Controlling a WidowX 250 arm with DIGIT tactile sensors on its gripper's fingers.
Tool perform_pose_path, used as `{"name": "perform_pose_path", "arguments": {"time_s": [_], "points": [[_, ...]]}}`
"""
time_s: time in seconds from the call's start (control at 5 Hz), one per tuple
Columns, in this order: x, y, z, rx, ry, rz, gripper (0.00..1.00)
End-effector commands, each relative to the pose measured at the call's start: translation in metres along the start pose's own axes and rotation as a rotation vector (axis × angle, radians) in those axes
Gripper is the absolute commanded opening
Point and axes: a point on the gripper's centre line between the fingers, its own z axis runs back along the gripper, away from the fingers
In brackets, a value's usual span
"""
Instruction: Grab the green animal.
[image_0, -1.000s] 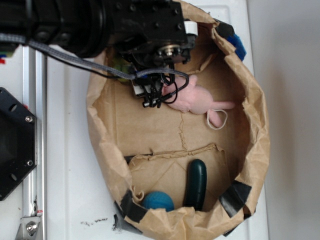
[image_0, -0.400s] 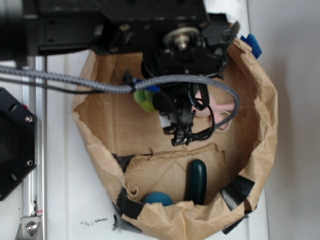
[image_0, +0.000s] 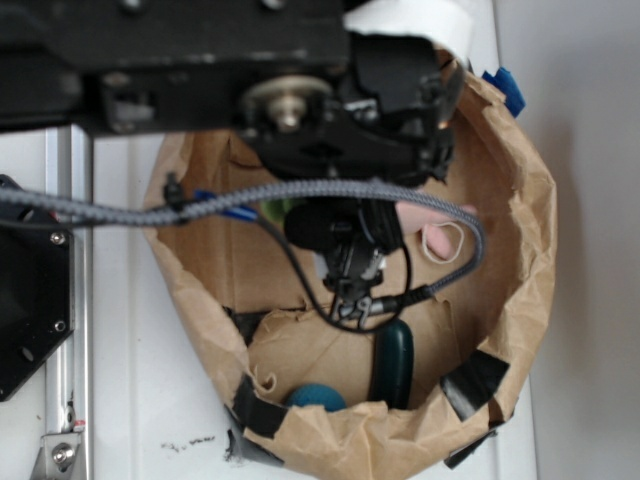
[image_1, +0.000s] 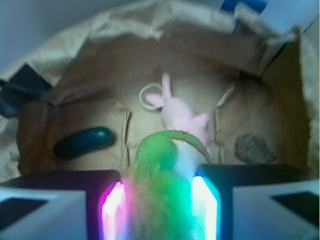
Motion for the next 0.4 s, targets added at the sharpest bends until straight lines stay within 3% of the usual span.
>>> {"name": "perform_pose_path", "arguments": {"time_s": [0.0,0.2], "points": [[0.0011,0.002,0.007,-0.026,-0.015,-0.004,0.0],[0.0004,0.0022,0.0063,-0.042,0.004,0.004,0.0]]}}
